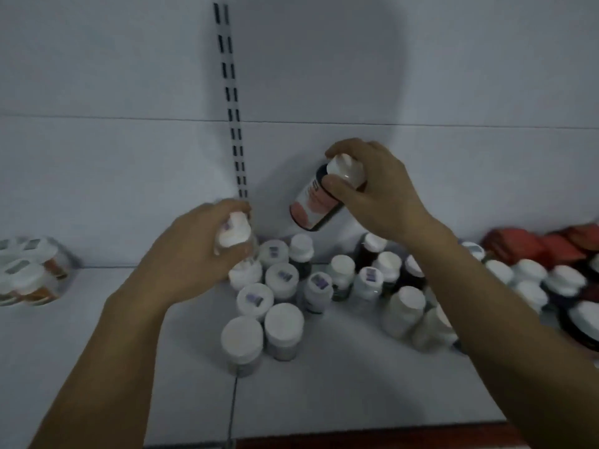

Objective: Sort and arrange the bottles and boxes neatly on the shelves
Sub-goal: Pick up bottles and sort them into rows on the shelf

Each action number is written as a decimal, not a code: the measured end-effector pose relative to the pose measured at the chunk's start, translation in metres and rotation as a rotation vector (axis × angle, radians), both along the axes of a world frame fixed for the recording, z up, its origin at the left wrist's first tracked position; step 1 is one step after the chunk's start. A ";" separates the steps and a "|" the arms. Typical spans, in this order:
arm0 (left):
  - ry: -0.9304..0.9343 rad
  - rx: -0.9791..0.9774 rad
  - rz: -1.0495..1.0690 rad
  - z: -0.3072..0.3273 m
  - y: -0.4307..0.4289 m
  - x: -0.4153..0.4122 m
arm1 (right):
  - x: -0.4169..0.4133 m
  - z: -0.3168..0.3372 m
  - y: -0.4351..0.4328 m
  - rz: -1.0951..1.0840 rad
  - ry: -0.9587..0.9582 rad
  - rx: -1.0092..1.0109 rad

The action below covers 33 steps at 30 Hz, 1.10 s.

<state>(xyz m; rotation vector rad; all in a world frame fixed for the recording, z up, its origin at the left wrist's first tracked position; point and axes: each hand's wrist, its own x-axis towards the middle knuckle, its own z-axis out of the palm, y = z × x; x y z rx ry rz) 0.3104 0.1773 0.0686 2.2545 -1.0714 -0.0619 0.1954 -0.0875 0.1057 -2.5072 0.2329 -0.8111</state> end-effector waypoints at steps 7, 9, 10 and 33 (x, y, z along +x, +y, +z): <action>-0.030 -0.038 -0.346 0.018 -0.147 -0.058 | -0.133 0.021 -0.098 -0.402 -0.036 -0.020; -0.030 -0.066 -0.429 0.014 -0.184 -0.081 | -0.172 0.025 -0.122 -0.498 -0.030 -0.031; -0.024 -0.081 -0.466 0.012 -0.201 -0.092 | -0.190 0.026 -0.134 -0.540 -0.031 -0.035; 0.044 -0.194 -0.289 -0.031 -0.366 -0.226 | -0.316 -0.044 -0.428 -0.670 0.605 -0.086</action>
